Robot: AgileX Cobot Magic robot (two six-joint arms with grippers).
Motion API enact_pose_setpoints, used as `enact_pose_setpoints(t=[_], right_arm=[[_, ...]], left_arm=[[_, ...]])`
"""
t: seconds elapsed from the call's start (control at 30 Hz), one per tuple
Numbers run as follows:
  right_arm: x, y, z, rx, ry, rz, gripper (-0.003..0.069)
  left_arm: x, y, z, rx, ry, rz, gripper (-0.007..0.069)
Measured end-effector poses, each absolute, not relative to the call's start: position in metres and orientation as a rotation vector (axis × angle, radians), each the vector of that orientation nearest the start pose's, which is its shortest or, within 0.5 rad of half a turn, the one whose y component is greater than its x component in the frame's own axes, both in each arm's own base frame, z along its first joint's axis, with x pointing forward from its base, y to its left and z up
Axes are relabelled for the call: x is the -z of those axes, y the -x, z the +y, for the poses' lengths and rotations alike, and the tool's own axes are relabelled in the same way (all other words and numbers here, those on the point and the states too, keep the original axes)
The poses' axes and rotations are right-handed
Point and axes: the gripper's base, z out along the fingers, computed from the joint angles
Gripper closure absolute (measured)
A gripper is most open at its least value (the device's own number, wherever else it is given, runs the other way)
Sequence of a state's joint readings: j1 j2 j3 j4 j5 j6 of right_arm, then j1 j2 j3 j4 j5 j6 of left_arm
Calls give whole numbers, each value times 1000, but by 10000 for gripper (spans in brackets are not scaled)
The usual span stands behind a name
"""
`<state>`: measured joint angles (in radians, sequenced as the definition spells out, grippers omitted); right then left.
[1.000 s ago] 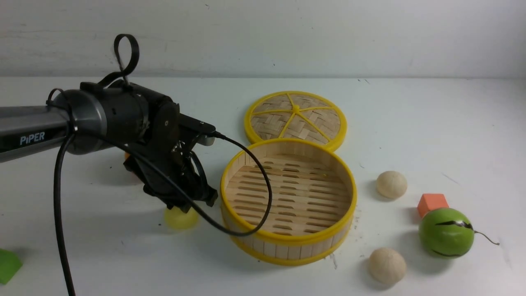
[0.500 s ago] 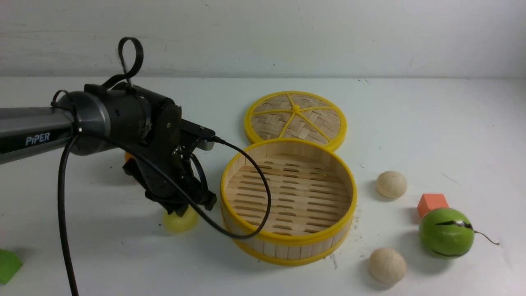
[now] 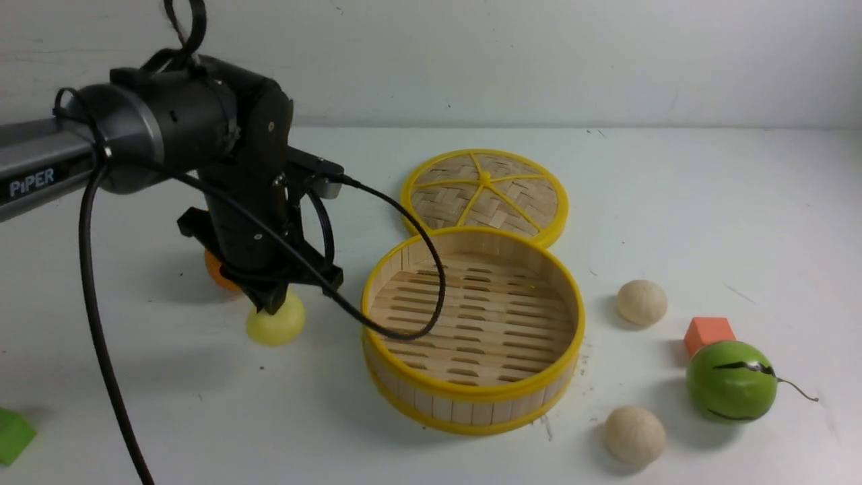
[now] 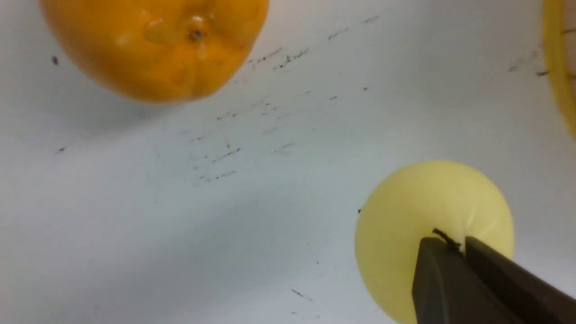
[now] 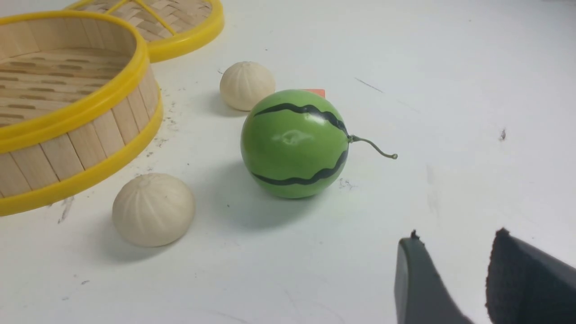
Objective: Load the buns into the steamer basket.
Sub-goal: Use the left arm to put the steamed stuffed bun into the steamer
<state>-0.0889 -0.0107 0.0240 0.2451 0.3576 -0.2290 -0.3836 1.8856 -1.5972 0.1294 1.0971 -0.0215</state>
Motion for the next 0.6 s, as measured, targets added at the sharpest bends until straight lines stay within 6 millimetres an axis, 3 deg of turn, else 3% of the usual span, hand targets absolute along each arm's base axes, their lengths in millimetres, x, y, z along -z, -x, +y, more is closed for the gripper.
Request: enact_pose_setpoints(t=[0.13, 0.23, 0.3, 0.37, 0.6], right_arm=[[-174, -53, 3, -17, -24, 1844, 419], [-174, -53, 3, -17, -24, 1844, 419], [-174, -53, 3, -17, -24, 1844, 419], [-174, -53, 3, -17, -24, 1844, 419], [-174, -53, 3, -17, -24, 1844, 418]], left_arm=[[-300, -370, -165, 33, -602, 2703, 638], [-314, -366, -205, 108, -740, 2619, 638], [-310, -367, -219, 116, -785, 2611, 638], [-293, -373, -240, 117, -846, 2616, 638], [-248, -396, -257, 50, -891, 2653, 638]])
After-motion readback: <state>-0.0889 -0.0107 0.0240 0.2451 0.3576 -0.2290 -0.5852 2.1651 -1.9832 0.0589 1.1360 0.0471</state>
